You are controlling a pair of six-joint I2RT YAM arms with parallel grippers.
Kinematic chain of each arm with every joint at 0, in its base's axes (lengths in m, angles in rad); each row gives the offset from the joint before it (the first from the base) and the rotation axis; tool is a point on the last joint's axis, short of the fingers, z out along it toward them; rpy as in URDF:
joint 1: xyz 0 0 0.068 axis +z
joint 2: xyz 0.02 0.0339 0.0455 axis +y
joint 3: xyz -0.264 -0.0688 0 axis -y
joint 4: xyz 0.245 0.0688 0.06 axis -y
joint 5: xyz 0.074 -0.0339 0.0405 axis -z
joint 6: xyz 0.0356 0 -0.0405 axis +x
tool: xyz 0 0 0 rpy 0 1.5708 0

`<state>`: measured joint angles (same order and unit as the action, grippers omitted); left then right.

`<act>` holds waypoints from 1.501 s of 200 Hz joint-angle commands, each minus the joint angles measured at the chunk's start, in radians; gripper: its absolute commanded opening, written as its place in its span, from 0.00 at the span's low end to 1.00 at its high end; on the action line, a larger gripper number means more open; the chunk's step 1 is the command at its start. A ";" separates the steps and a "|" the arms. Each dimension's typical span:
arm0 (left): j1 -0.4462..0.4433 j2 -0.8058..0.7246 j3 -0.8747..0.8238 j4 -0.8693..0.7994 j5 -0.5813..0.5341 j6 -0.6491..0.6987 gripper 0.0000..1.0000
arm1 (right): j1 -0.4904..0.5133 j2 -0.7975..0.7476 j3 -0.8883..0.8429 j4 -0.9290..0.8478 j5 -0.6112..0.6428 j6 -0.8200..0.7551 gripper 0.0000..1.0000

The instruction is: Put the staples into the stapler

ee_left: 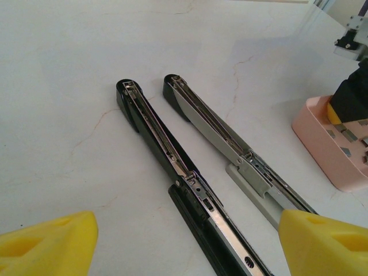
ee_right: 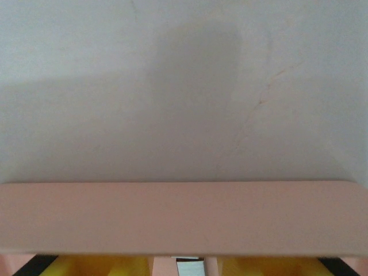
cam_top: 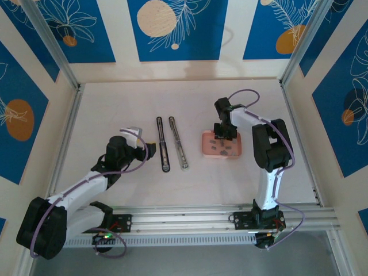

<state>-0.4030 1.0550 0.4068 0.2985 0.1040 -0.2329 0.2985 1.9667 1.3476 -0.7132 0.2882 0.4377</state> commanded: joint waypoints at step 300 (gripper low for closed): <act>0.012 -0.038 -0.005 0.037 0.066 -0.061 0.81 | 0.393 -0.586 -0.588 0.166 0.046 0.386 0.17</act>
<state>-0.4030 1.0351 0.4232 0.3035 0.1474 -0.2790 0.7086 1.3876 0.7830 -0.5476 0.3153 0.7628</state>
